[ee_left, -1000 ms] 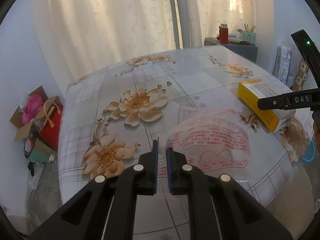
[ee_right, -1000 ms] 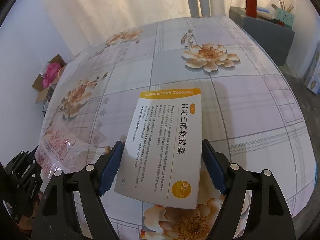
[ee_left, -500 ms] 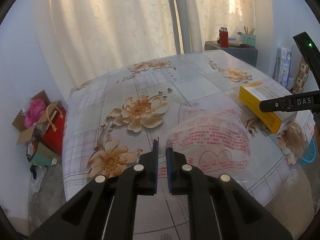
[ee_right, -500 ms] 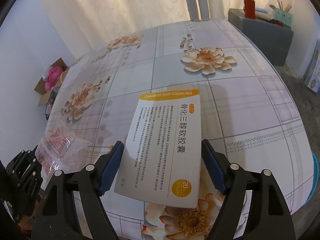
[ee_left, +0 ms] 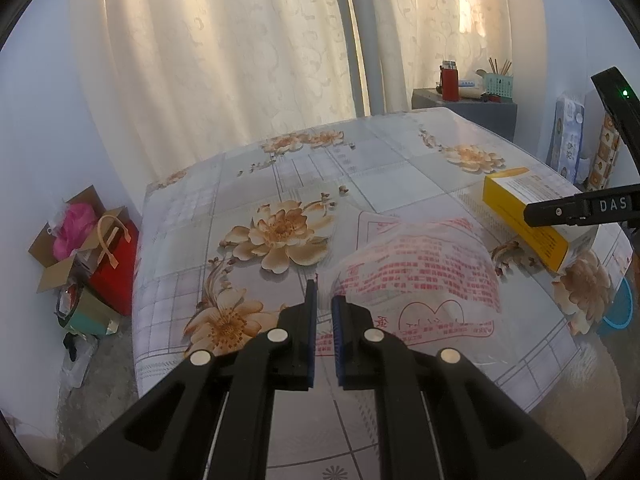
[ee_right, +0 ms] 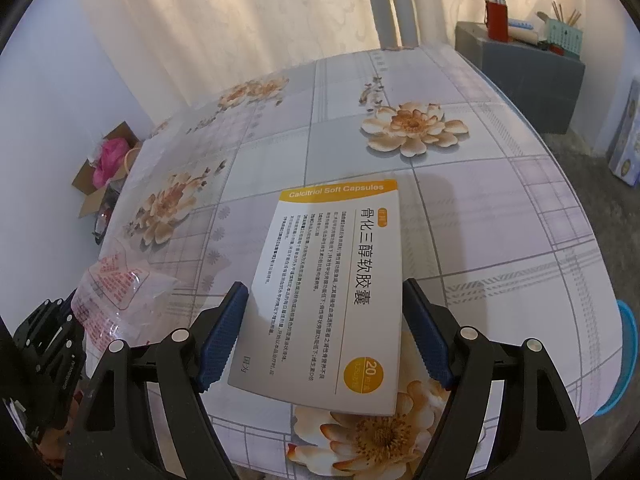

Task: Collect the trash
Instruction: 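Carry the plastic bag and capsule box over the blue wastebasket with both grippers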

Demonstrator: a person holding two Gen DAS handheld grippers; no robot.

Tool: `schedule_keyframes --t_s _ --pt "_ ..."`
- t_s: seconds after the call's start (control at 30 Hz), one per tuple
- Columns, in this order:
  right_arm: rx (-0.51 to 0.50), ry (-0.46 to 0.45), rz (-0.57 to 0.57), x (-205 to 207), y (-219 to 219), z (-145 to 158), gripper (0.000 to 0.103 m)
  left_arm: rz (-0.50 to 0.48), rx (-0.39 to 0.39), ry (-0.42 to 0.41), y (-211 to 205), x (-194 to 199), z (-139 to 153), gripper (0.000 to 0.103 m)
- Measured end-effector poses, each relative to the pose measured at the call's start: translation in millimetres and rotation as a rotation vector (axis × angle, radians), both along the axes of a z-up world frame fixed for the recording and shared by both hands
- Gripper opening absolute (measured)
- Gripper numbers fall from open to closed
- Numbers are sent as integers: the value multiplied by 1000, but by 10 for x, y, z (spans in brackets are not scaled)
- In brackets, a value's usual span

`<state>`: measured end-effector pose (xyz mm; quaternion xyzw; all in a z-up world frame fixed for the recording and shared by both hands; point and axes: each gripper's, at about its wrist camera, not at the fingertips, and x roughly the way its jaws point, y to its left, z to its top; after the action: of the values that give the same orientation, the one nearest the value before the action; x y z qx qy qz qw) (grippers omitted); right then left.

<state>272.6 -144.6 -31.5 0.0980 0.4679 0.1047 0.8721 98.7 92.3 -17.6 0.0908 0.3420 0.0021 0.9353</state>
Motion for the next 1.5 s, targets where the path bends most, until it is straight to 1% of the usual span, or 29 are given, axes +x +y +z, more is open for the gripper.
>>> schedule_keyframes --t_s 0.3,0.5,0.77,0.93,1.03,1.2,1.33,1.5 --pt "20 -12 -7 -56 -79 30 73 0 9 -14 -20 -29 54 7" --pt "32 -33 -19 -138 -179 101 73 -9 20 -40 -88 -57 157 7" --pt "72 -74 -62 -323 -456 227 73 -63 50 -88 -320 -54 360 7" --pt "98 -98 -116 -497 -780 275 73 -123 66 -114 -588 -25 472 7" --pt "115 -103 -159 -611 -987 280 73 -175 72 -133 -815 2 541 7" --pt "171 -117 -267 -873 -1434 237 73 -271 76 -150 -1224 47 626 7" --pt "211 -131 -350 -1086 -1785 181 73 -371 85 -152 -1646 107 680 7" --pt "233 -132 -482 -1401 -2365 55 73 -500 78 -149 -2287 165 720 7"
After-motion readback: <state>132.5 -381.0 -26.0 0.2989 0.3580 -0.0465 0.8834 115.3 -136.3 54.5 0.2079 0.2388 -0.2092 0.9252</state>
